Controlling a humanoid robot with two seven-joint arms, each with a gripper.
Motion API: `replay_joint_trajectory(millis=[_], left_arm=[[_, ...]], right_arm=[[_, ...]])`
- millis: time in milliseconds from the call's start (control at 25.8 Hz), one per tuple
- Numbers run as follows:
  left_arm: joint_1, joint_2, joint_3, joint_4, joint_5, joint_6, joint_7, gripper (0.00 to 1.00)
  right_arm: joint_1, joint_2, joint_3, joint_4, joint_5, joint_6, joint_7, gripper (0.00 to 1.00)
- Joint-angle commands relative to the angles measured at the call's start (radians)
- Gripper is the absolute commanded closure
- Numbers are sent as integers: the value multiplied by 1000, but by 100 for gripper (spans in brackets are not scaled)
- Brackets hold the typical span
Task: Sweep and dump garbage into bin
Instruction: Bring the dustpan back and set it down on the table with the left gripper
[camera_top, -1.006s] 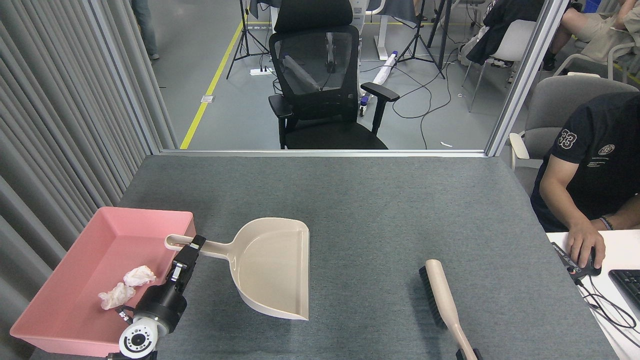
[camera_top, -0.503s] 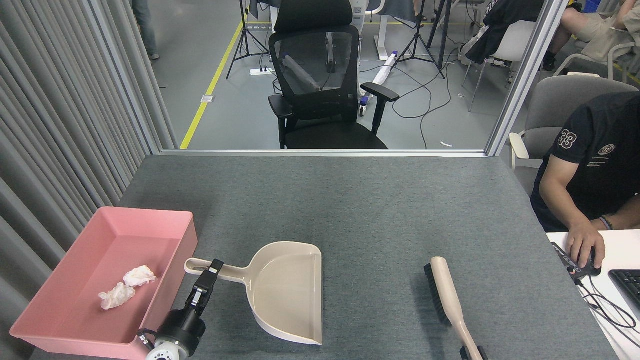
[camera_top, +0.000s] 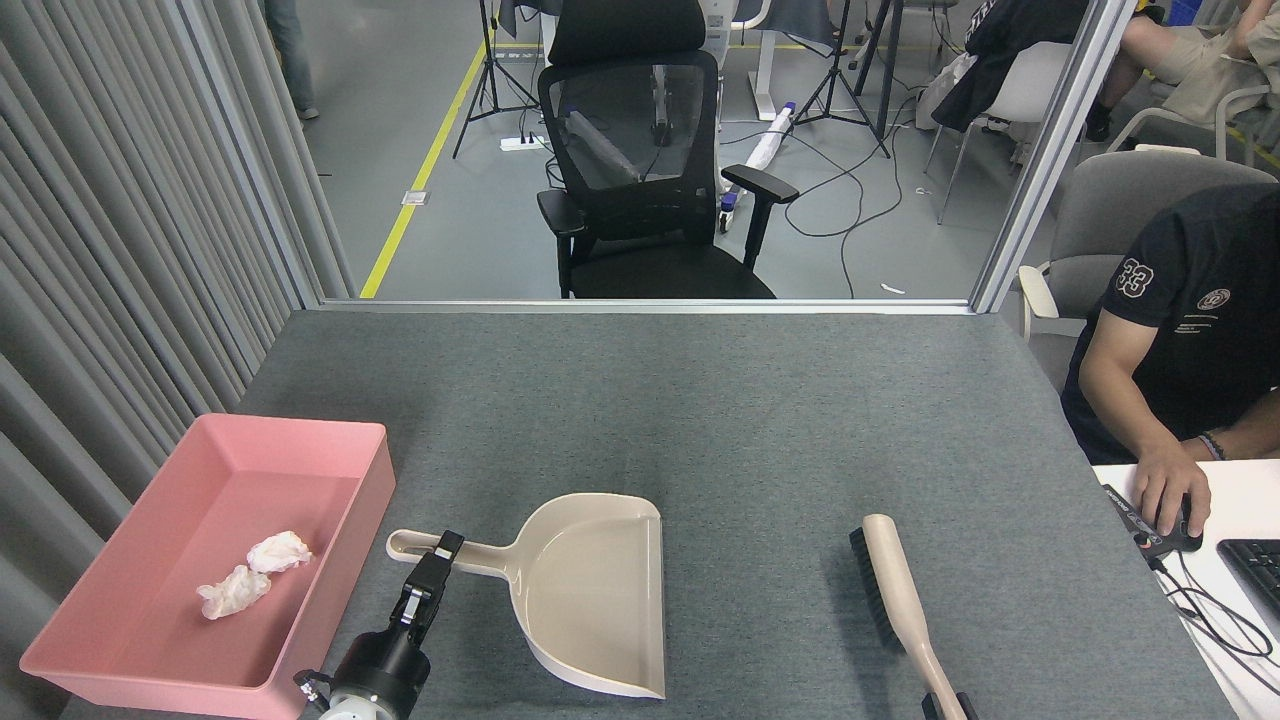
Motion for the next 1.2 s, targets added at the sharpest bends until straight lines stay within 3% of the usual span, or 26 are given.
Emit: replay_joint_trajectory(millis=[0, 155, 503, 697, 967, 1045, 1161], left_arm=[[-2, -6, 2, 4, 5, 2, 2, 66], [-2, -6, 3, 9, 17, -1, 12, 66], [-2, -6, 2, 16, 29, -1, 41, 65], [-2, -6, -1, 19, 28, 1, 41, 63], [-2, -4, -6, 18, 28, 5, 40, 56], [-1, -4, -9, 16, 26, 13, 40, 49], [10, -2, -28, 9, 18, 54, 38, 23]], right_arm=[[0, 0, 0, 0, 0, -1, -2, 86], [2, 5, -3, 0, 0, -1, -4, 75], [0, 12, -26, -4, -3, -7, -12, 14], [5, 6, -33, -29, -3, -13, -16, 4], [6, 15, -96, -61, -5, -25, -16, 4], [6, 15, -101, -61, -5, -25, -16, 4], [6, 15, -105, -61, -5, -27, -16, 4]])
